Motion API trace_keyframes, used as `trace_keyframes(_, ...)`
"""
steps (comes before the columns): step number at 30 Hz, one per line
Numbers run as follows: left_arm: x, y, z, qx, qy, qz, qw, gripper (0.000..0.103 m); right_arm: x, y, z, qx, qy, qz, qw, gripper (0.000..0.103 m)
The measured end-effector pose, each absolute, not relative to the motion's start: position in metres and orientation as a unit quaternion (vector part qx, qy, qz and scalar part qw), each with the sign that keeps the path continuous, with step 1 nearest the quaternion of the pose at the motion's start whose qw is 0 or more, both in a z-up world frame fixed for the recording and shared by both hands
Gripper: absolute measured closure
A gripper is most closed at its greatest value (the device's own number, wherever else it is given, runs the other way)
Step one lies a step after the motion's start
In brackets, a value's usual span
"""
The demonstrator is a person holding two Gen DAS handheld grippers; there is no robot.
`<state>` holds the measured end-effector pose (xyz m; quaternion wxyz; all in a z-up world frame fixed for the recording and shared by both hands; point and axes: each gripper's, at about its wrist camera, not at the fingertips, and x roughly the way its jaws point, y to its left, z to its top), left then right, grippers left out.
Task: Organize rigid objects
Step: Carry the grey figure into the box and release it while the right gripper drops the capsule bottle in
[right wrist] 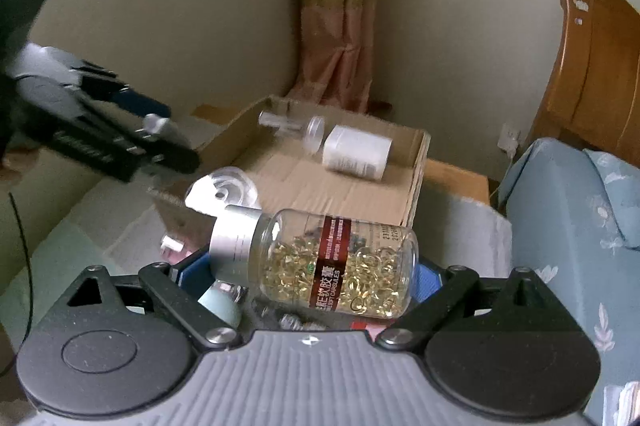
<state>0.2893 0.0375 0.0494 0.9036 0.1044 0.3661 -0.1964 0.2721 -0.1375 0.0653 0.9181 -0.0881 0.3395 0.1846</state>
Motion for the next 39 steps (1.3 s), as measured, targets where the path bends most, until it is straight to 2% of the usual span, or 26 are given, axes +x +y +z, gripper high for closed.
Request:
trace_keyframes(8,0.359,0.027,0.028,0.093,0.384,-0.172,0.902,0.03,0.306,-0.137,0.071,-0.097,0.343,0.173,0.918,0.006)
trace_keyframes(12,0.373,0.028,0.015,0.084,0.39,-0.157,0.904,0.019,0.318,-0.136,0.073,-0.097,0.344,0.17,0.919,0.006)
trace_keyframes(18,0.355,0.04,0.017,0.084,0.37,-0.162,0.911,0.014,0.337,-0.132,0.071,-0.092,0.352,0.173,0.915,0.006)
trace_keyframes(21,0.337,0.051,0.02,0.089,0.365,-0.16,0.913,0.006,0.353,-0.126,0.067,-0.097,0.363,0.177,0.91,0.006)
trace_keyframes(29,0.295,0.077,0.03,0.098,0.352,-0.145,0.92,0.006,0.398,-0.102,0.054,-0.109,0.383,0.17,0.901,0.006)
trace_keyframes(31,0.287,0.08,0.031,0.1,0.348,-0.141,0.921,0.005,0.407,-0.096,0.051,-0.12,0.385,0.171,0.899,0.0)
trace_keyframes(39,0.26,0.088,0.028,0.092,0.348,-0.138,0.923,0.003,0.383,-0.096,0.059,-0.112,0.381,0.176,0.901,0.0)
